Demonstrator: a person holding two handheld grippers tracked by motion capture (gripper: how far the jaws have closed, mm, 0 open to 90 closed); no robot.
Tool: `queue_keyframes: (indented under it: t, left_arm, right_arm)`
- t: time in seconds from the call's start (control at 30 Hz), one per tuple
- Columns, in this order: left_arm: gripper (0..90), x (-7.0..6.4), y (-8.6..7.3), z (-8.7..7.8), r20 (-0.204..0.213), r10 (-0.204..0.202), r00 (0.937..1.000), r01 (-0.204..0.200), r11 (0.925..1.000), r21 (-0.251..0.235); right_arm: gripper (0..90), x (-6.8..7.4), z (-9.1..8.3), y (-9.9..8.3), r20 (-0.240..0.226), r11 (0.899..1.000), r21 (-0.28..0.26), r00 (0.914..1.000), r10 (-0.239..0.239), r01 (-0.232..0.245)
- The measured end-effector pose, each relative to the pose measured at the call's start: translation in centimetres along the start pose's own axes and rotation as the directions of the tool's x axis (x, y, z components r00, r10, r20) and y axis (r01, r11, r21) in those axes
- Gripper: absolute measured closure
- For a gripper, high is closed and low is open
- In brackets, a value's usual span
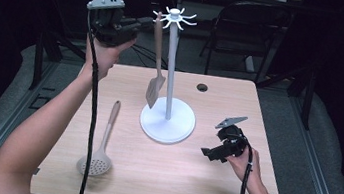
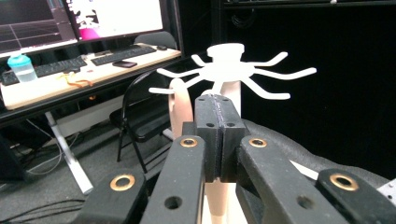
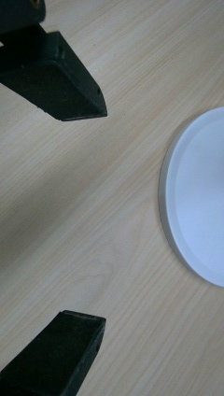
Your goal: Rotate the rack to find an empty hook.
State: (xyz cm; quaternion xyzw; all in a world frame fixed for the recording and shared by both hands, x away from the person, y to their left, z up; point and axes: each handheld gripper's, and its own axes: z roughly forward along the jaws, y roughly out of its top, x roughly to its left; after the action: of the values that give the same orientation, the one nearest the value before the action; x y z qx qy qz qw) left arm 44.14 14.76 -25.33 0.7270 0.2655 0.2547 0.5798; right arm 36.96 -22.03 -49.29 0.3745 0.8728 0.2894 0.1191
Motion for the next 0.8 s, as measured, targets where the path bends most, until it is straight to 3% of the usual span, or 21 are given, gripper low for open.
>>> queue_keyframes:
  t: [0.23, 0.53, 0.63, 0.8]
  left_arm:
    - [89.9, 0.0, -0.1, -0.1, 0.016, -0.006, 0.9999, 0.007, 1.0000, -0.006]
    - [49.6, -0.8, -1.2, -1.3, 0.014, -0.008, 0.9999, 0.008, 0.9998, 0.017]
    - [40.7, -1.0, -1.9, -1.8, 0.002, -0.010, 0.9999, 0.010, 0.9997, 0.021]
    - [25.5, -1.1, -3.9, -2.5, -0.030, -0.022, 0.9993, 0.024, 0.9969, 0.075]
  right_arm:
    - [1.5, 0.0, 0.0, 0.0, -0.004, 1.000, 0.005, 1.0000, 0.002, -0.002]
    - [1.5, 0.0, -0.1, 0.0, -0.004, 1.000, 0.003, 1.0000, 0.003, -0.003]
    - [1.5, 0.1, -0.1, 0.0, -0.010, 1.000, -0.002, 0.9999, 0.002, -0.002]
    - [1.5, 0.1, -0.1, 0.0, -0.012, 1.000, -0.003, 0.9999, 0.004, -0.004]
